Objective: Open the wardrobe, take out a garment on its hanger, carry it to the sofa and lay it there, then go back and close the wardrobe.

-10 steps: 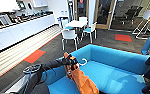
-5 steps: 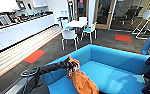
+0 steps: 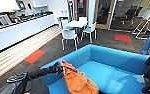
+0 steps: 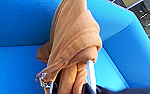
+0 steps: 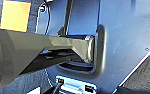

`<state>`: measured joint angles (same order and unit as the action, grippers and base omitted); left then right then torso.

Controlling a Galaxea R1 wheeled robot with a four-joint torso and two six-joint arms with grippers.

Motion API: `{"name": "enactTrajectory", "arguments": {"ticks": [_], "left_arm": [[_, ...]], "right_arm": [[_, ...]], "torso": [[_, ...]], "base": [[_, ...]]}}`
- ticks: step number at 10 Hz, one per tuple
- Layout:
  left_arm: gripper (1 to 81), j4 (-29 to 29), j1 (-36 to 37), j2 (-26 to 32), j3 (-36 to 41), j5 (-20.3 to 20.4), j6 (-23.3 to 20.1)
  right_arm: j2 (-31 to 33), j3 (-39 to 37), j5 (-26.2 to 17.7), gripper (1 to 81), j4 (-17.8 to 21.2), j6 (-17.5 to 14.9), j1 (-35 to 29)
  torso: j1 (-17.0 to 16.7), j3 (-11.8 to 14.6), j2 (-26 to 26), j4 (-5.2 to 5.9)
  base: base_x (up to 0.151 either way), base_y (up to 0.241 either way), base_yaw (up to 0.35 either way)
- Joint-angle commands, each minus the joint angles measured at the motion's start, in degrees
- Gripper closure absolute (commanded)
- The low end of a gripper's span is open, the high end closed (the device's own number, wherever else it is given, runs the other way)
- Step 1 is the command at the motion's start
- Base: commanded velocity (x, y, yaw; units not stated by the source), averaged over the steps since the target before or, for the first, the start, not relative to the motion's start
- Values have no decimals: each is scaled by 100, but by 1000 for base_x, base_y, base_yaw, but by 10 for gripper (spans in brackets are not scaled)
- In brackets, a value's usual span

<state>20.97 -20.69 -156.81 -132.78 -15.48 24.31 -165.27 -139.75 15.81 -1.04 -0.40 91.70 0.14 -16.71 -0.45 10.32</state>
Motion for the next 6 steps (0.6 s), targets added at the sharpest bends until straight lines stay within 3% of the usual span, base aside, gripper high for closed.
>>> {"name": "enactTrajectory", "arguments": {"ticks": [1,3,5,6], "left_arm": [[811,-48,711,544,103,18,-49],[811,-119,518,878,277,116,-84],[811,-347,333,1186,1041,449,-84],[10,-426,306,1300,1420,476,-84]], "right_arm": [[-18,46,-359,10,-19,-21,-15],[-26,28,-359,10,-19,-21,-15],[-61,-7,-359,10,-19,-21,-24],[-70,-24,-368,10,-19,-21,-33]], "torso": [[0,0,0,0],[0,0,0,0],[0,0,0,0],[0,0,0,0]], "base": [[0,0,0],[0,0,0],[0,0,0],[0,0,0]]}}
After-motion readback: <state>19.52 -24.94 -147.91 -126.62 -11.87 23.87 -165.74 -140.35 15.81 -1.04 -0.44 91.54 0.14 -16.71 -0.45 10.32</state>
